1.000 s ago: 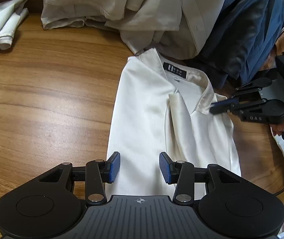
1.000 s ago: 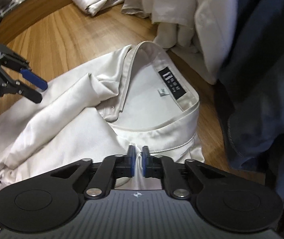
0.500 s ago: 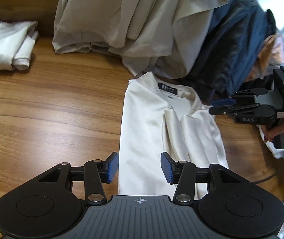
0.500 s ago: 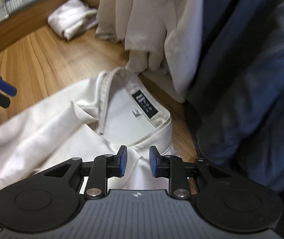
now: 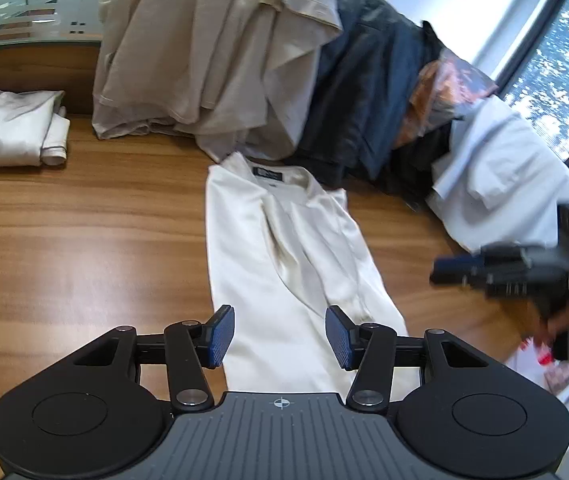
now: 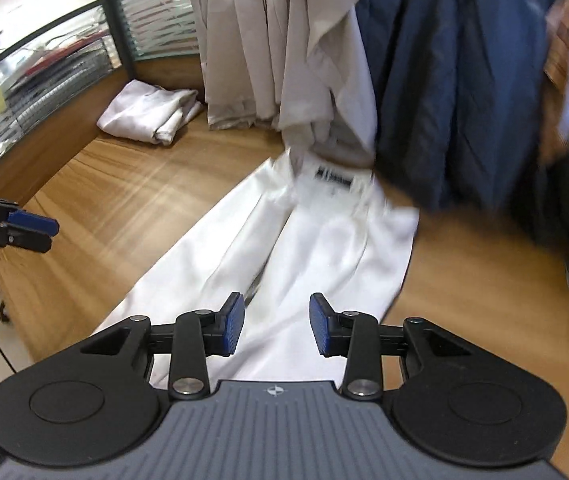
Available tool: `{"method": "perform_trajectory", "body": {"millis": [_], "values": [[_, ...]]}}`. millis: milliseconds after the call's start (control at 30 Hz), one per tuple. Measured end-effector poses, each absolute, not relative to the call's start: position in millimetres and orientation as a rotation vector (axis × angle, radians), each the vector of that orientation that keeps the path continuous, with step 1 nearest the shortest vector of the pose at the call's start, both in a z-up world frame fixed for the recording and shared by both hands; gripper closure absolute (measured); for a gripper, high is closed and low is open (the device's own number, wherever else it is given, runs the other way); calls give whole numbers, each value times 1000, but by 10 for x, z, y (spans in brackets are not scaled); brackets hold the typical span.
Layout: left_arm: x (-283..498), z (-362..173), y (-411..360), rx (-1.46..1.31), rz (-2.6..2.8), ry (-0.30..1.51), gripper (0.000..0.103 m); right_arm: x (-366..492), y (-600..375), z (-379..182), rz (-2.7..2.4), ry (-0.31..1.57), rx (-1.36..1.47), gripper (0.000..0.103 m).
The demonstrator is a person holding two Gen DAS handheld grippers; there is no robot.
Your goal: Fold clothes
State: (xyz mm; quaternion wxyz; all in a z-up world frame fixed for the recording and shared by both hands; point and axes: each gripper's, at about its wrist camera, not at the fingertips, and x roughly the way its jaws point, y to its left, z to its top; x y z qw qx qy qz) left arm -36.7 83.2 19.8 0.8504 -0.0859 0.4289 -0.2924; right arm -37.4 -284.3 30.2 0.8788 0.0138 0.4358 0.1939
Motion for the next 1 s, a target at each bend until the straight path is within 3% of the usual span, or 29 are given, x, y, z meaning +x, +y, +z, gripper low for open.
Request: {"method": "perform_trajectory", "body": {"millis": [233, 433, 567, 667, 767, 1000], "values": [[-700, 92, 772, -193, -678, 879, 50, -1615, -2308, -186, 228, 925, 151, 62], [-964, -96, 722, -193, -660, 894, 50, -2181, -1933, -630, 81, 920, 161, 69], [-1106, -151, 789, -192, -638, 901, 50, -2262, -1756, -768, 64, 912, 158, 75], [-1201, -161, 877, -187, -619, 897, 50, -2266, -1653, -852, 60, 922, 110, 93], [-1289, -155, 994, -177, -601, 878, 50, -2228, -1629, -880, 53, 921, 78, 102], [-1493, -124, 1239, -168, -556, 854, 49, -2198, -1477, -645, 116, 907, -2, 102]]}}
